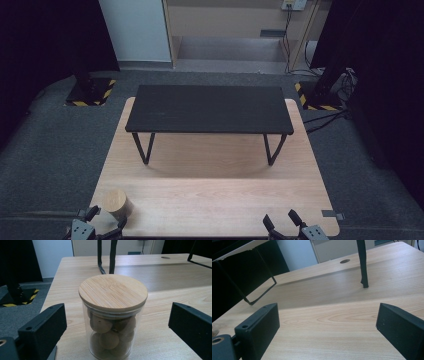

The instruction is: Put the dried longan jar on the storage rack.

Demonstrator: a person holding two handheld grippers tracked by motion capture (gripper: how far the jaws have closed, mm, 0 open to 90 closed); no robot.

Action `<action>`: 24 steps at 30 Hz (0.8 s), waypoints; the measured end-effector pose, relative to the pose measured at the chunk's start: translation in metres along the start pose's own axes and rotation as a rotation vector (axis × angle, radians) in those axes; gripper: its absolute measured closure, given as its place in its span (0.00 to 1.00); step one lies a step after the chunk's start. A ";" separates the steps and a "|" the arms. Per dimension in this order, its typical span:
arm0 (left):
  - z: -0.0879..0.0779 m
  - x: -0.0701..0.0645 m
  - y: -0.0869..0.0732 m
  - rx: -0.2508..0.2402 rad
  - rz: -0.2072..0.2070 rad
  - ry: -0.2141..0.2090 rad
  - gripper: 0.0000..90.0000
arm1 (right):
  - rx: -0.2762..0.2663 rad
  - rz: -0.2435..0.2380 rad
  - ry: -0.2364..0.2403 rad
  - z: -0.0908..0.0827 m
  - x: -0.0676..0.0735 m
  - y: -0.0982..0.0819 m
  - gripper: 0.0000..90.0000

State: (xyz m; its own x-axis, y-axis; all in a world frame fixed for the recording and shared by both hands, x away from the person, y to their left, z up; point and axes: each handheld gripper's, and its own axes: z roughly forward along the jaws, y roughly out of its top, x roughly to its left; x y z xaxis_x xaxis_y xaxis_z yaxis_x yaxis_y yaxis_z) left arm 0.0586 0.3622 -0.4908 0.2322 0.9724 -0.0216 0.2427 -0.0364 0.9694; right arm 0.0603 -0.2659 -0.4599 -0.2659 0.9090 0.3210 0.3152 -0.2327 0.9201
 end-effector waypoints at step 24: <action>0.024 0.006 -0.004 0.022 0.006 -0.010 0.01 | 0.008 0.007 -0.013 -0.003 -0.002 -0.002 0.06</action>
State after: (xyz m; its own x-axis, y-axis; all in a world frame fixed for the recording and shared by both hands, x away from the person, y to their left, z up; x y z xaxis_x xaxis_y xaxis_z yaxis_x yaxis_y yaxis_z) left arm 0.0811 0.3624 -0.5008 0.2437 0.9697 -0.0182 0.2617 -0.0477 0.9640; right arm 0.0573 -0.2678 -0.4618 -0.2518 0.9119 0.3242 0.3243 -0.2361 0.9160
